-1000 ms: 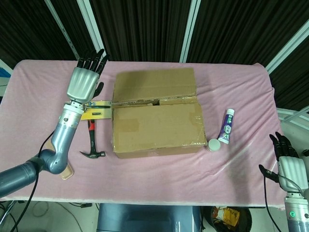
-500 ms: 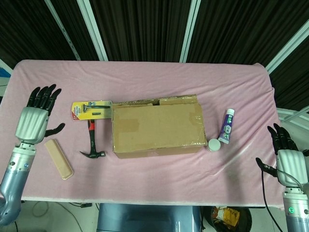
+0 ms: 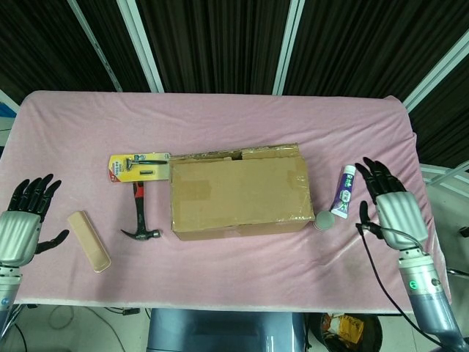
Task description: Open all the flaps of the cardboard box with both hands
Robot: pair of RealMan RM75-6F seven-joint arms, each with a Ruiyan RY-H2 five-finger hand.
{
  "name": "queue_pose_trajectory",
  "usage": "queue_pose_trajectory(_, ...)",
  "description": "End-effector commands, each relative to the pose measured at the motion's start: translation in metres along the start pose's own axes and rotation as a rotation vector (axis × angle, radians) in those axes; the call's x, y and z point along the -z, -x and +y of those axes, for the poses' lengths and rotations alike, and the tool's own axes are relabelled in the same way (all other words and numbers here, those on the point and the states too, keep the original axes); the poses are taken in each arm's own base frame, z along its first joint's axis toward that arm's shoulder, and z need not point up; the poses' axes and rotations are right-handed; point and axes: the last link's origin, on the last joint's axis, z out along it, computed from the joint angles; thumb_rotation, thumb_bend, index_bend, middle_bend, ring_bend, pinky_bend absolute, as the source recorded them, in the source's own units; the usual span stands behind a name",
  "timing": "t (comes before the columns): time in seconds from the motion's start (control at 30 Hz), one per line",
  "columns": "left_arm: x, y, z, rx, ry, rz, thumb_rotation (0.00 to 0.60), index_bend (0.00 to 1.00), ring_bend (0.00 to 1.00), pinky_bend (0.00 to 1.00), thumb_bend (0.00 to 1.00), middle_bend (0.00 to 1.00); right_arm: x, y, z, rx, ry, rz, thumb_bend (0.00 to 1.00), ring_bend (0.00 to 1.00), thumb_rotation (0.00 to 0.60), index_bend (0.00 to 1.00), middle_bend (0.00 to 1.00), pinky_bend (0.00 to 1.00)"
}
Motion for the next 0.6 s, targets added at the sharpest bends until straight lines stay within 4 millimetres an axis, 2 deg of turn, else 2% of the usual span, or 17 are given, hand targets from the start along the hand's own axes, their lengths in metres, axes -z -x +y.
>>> queue_pose_trajectory(0.03,0.003,0.008,0.001,0.029,0.02,-0.023,0.6,0.0,0.0,0.0,0.14,0.0,-0.036,-0.006,-0.032,-0.008,-0.092,-0.043,0.93,0.06,0.6,0.03,0.06,0.22)
queue_pose_trajectory(0.13,0.003,0.011,0.0,0.042,0.022,-0.036,0.6,0.0,0.0,0.0,0.14,0.0,-0.054,-0.006,-0.05,-0.025,-0.125,-0.072,0.93,0.07,0.6,0.08,0.07,0.23)
queue_pose_trajectory(0.37,0.001,0.01,-0.002,0.069,0.028,-0.032,0.6,0.0,0.0,0.0,0.14,0.0,-0.103,0.002,-0.094,-0.099,-0.166,-0.131,0.93,0.2,0.6,0.21,0.22,0.31)
queue_pose_trajectory(0.5,-0.001,0.011,-0.004,0.083,0.023,-0.039,0.6,0.0,0.0,0.0,0.14,0.0,-0.128,0.009,-0.117,-0.125,-0.167,-0.139,0.93,0.23,0.6,0.23,0.25,0.35)
queue_pose_trajectory(0.6,-0.001,0.011,-0.005,0.088,0.021,-0.046,0.6,0.0,0.0,0.0,0.14,0.0,-0.14,0.015,-0.128,-0.143,-0.159,-0.152,0.93,0.24,0.6,0.23,0.26,0.35)
